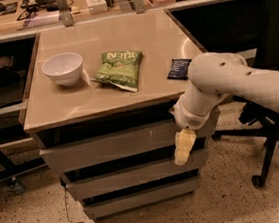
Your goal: Open top drawer
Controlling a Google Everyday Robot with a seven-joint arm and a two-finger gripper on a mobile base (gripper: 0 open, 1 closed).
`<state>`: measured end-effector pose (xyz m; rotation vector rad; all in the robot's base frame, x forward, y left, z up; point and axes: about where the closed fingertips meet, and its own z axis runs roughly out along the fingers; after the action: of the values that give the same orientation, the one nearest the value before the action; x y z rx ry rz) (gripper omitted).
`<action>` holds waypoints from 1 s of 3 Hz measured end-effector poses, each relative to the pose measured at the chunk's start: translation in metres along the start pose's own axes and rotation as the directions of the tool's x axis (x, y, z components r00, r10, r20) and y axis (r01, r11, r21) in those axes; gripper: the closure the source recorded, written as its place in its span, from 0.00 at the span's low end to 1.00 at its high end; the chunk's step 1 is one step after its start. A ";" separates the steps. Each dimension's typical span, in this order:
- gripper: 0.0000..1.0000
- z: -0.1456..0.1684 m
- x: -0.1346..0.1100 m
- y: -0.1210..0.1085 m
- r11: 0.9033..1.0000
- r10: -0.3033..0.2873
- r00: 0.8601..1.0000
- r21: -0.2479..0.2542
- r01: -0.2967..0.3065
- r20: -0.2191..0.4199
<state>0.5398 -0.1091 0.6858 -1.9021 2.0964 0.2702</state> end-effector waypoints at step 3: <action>0.00 0.027 0.025 -0.003 0.998 -0.002 1.000 -0.059 0.001 -0.021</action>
Offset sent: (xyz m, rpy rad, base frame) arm 0.0139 -0.0161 -0.0339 0.0000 0.0441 0.0189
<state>0.5431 -0.1242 0.6522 -1.9479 2.1231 0.3154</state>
